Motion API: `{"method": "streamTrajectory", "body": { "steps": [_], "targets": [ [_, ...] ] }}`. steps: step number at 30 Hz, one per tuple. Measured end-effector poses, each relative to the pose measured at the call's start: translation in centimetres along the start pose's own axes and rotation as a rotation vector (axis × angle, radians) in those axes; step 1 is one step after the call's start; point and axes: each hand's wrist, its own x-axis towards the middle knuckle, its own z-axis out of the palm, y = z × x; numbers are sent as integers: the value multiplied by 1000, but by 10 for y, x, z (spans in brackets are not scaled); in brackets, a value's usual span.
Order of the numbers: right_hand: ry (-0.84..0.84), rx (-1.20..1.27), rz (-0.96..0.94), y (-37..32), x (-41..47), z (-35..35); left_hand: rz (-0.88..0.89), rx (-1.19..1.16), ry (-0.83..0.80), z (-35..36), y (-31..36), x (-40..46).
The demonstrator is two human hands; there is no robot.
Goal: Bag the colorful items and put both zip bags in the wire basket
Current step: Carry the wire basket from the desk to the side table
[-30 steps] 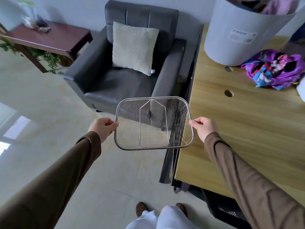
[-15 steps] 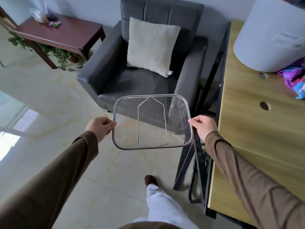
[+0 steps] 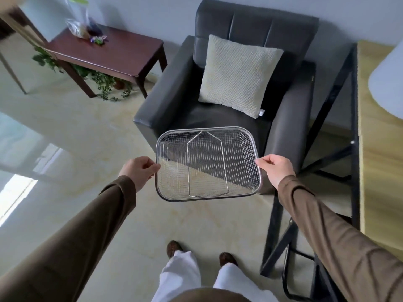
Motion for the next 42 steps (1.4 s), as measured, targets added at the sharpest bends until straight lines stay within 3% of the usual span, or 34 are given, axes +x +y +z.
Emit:
{"method": "streamTrajectory", "body": {
  "steps": [15,29,42],
  "targets": [
    [86,81,59,-127,68,158,28,18,-53,-141,-63,173],
    [17,47,66,-277,192,290,30,177,22,-274,-91,342],
    [79,84,115,-401,272,434,129,238,-86,-407,-133,528]
  ]
}}
